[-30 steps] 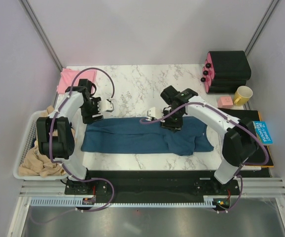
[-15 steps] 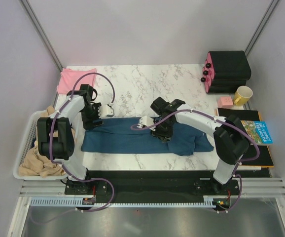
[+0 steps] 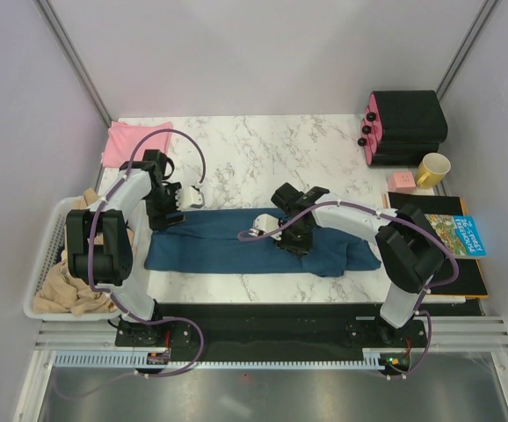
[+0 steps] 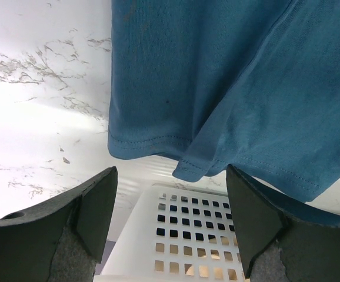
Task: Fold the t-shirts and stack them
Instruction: Fold the tshirt
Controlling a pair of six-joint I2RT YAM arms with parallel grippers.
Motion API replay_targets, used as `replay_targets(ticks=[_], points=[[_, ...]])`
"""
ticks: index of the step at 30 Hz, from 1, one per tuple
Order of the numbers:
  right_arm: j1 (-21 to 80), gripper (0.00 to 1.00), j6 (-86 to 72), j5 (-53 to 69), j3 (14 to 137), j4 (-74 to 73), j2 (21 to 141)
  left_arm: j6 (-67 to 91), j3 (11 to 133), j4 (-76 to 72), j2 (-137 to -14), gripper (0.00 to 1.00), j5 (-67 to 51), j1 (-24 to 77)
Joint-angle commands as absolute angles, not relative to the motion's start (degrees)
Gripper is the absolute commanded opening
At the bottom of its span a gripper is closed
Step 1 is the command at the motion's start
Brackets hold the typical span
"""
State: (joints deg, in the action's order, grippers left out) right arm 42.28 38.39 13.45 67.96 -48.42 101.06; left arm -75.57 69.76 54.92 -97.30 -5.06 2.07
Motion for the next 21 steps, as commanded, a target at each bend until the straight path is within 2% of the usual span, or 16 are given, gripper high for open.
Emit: replay_targets(ticks=[1,3,4,5,21], points=[[42.5,0.19,37.7,11.4,67.4,-46.0,100.5,-74.0,70.5,54.7,-95.8,0.82,-5.8,2.3],[42.5,0.12,37.7,11.0,67.5,-46.0,100.5,-74.0,70.6,54.7,-95.9,0.82,-5.9,2.3],[42.5,0.03,38.1,10.8,67.5,-46.2,100.4,-74.0,70.6,54.6,-95.9,0.82,-5.9,2.3],[42.5,0.00,38.3,10.6,67.7,-46.4,100.2,-74.0,70.6,54.6,-96.1,0.82,-6.0,2.3],[40.6,0.00,45.1,23.0,76.0,-58.9,95.9,-73.3,69.6,54.6,-96.6,0.82,-6.3,2.5]])
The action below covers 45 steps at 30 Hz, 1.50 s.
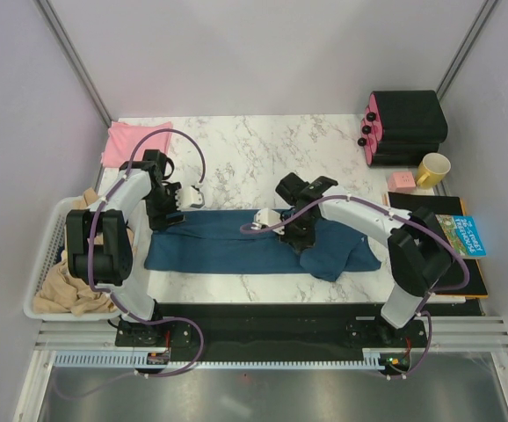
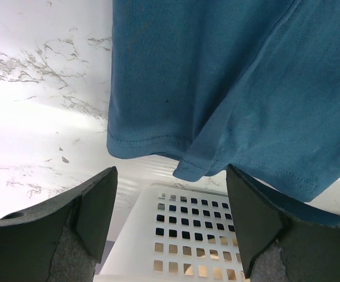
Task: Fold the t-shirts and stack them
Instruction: Fold the tshirt
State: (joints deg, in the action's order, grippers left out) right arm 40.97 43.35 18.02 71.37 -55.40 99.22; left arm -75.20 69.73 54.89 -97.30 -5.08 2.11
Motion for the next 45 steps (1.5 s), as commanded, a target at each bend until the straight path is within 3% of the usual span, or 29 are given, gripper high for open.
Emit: replay_targets(ticks=[1,9,11,12,15,27,28,29,35,38,45], points=[[40.6,0.00,45.2,23.3,77.0,-59.0,95.7,-73.2,69.6,54.5,-96.7,0.82,-6.2,2.5],[40.6,0.01,45.2,25.0,78.2,-58.9,96.9,-72.6,69.7,54.6,-97.3,0.82,-6.5,3.0],[40.7,0.13,45.1,23.0,77.3,-58.7,97.6,-72.5,69.8,54.5,-97.4,0.82,-6.5,3.0],[40.7,0.29,44.9,21.9,77.1,-59.1,98.0,-72.7,69.8,54.6,-97.5,0.82,-6.4,3.0],[40.7,0.41,46.6,19.4,75.9,-59.9,97.5,-72.8,69.8,54.6,-97.5,0.82,-6.2,3.0],[46.2,0.40,43.4,20.0,76.7,-52.8,95.7,-72.2,71.0,54.3,-99.8,0.83,-6.4,3.2],[46.3,0.40,43.5,19.5,77.3,-52.4,96.4,-72.3,71.0,54.4,-99.8,0.85,-6.2,3.2],[46.4,0.40,43.5,19.5,77.9,-52.3,97.3,-72.4,70.9,54.4,-99.8,0.93,-6.2,3.3],[48.2,0.40,42.5,19.5,79.5,-52.3,100.9,-73.2,70.4,54.5,-99.4,0.94,-5.6,3.3],[49.3,0.41,42.1,17.4,76.7,-52.0,101.1,-71.6,71.4,54.3,-99.2,1.00,-6.3,3.3],[50.5,0.41,45.8,14.9,70.1,-53.3,99.0,-63.2,72.4,54.3,-97.4,1.00,-7.3,3.7]])
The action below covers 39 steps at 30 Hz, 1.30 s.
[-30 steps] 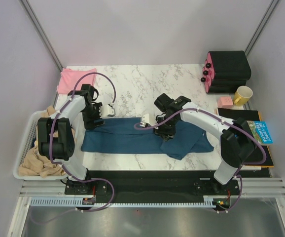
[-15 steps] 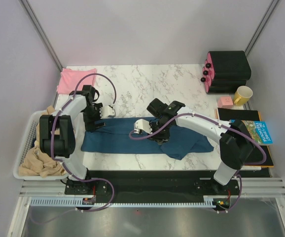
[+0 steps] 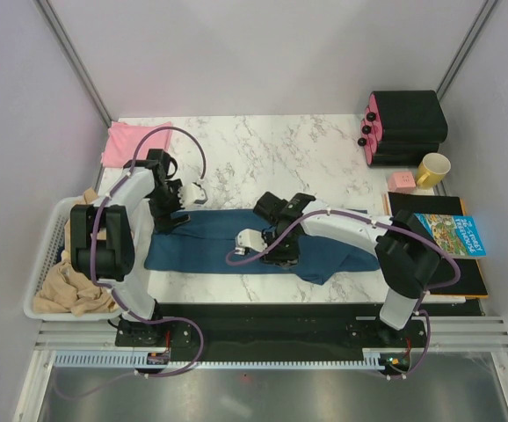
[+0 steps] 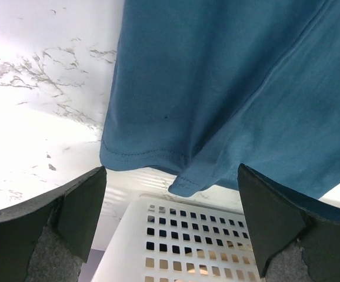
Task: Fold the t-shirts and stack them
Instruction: Fold the tshirt
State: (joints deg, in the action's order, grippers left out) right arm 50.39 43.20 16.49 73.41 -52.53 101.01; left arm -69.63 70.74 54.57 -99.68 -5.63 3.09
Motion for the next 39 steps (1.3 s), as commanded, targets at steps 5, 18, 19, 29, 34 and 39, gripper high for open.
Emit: replay_targets(ticks=[5,18,19,29,34,39], points=[[50.5,0.41,45.7,13.5,64.7,-50.0,96.9,-61.0,71.9,54.3,-96.1,1.00,-4.7,3.9],[50.5,0.38,42.9,4.4,63.6,-43.8,96.7,-62.1,70.0,54.4,-93.6,1.00,-3.9,4.6],[50.5,0.37,43.1,3.8,63.2,-43.5,96.4,-61.8,70.0,54.5,-93.5,1.00,-4.2,4.6],[50.5,0.15,43.7,4.0,64.8,-50.4,91.8,-62.0,68.0,54.1,-92.4,1.00,-5.0,4.7],[50.4,0.00,46.3,4.0,64.1,-54.3,88.3,-62.2,68.6,54.1,-92.5,1.00,-4.8,4.6],[50.5,0.00,49.8,1.8,61.1,-55.5,83.8,-62.3,69.0,54.1,-92.5,1.00,-4.8,4.7]])
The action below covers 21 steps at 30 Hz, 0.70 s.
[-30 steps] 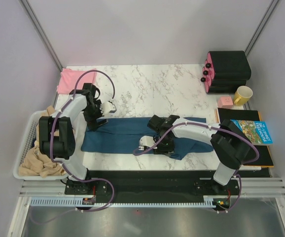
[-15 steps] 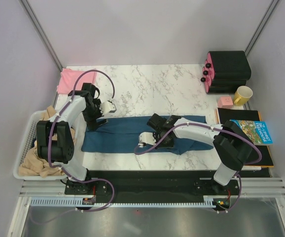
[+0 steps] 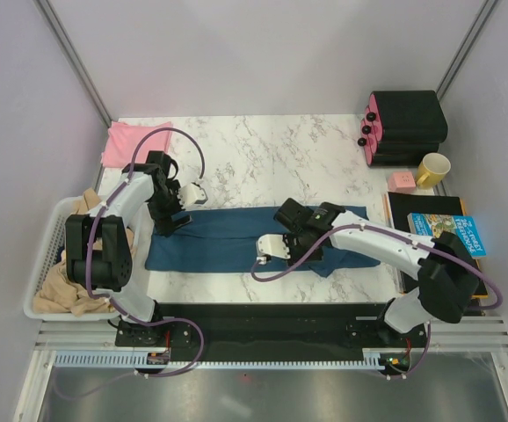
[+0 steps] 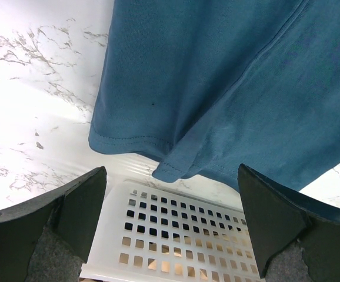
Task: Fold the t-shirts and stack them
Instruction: Fold the tshirt
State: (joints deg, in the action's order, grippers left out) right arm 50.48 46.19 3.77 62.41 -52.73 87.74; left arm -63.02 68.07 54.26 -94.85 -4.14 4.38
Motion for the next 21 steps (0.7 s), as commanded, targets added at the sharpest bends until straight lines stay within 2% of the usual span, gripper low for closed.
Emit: replay_targets(ticks=[1,3,5,9,15,21], points=[[50.5,0.00,50.7,0.4,60.6,-55.6,83.6,-62.3,69.1,54.1,-92.5,1.00,-4.8,4.7],[50.3,0.01,51.6,-1.5,59.4,-56.1,83.6,-62.3,69.1,54.1,-92.4,1.00,-4.7,4.7],[50.0,0.08,53.3,-4.4,58.2,-55.6,83.6,-62.4,68.9,54.1,-92.1,1.00,-4.7,4.7],[48.9,0.15,55.0,-6.8,57.7,-55.0,83.9,-62.4,68.6,54.2,-91.7,1.00,-4.6,4.7],[46.5,0.37,57.7,-10.1,57.3,-53.7,85.2,-62.5,67.7,54.1,-90.9,1.00,-4.5,4.7],[43.8,0.43,59.2,-14.4,56.8,-49.8,86.2,-62.8,67.1,54.1,-90.6,1.00,-4.6,4.7]])
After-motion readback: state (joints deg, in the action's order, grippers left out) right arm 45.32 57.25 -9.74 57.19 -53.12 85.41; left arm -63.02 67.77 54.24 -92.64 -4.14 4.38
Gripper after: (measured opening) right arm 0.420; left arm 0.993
